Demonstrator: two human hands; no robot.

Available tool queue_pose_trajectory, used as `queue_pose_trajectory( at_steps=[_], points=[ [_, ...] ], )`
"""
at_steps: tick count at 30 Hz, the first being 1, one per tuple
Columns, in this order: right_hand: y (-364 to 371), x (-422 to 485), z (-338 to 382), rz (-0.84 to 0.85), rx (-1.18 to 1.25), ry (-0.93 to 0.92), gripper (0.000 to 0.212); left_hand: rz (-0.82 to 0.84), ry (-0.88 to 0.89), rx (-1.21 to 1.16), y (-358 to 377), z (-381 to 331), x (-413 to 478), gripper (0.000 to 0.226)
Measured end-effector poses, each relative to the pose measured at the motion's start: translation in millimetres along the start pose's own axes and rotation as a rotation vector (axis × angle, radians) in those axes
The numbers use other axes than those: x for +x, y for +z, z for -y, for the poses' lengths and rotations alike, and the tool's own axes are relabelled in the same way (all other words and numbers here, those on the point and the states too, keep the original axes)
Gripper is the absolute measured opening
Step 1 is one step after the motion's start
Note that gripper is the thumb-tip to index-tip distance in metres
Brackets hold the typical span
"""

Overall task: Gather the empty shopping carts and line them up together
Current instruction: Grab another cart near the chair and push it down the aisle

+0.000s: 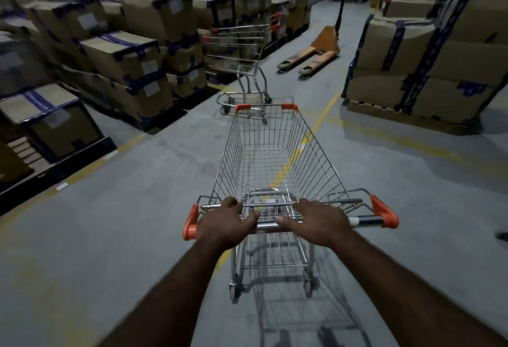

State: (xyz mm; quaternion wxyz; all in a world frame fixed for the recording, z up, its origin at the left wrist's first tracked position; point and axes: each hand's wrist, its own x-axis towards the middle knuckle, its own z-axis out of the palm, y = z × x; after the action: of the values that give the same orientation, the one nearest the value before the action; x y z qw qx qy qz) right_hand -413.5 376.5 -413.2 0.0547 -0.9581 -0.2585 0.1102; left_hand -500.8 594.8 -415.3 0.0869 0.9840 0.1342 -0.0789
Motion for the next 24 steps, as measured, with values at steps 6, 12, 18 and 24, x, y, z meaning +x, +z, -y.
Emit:
queue_pose_trajectory(
  at_steps=[6,12,18,24],
  points=[
    [-37,93,-22,0.005,0.001,0.026,0.079,-0.018,-0.007,-0.002,-18,-6,104,0.079],
    [-67,211,-60,-0.005,-0.001,0.020,0.078,-0.034,-0.044,-0.004,-41,-22,220,0.076],
    [-97,329,-97,0.031,0.006,-0.062,0.075,-0.019,-0.123,-0.023,-60,-33,327,0.079],
    [-117,436,-125,0.051,-0.038,-0.154,0.081,-0.021,-0.210,-0.035,-73,-37,420,0.084]
  ],
)
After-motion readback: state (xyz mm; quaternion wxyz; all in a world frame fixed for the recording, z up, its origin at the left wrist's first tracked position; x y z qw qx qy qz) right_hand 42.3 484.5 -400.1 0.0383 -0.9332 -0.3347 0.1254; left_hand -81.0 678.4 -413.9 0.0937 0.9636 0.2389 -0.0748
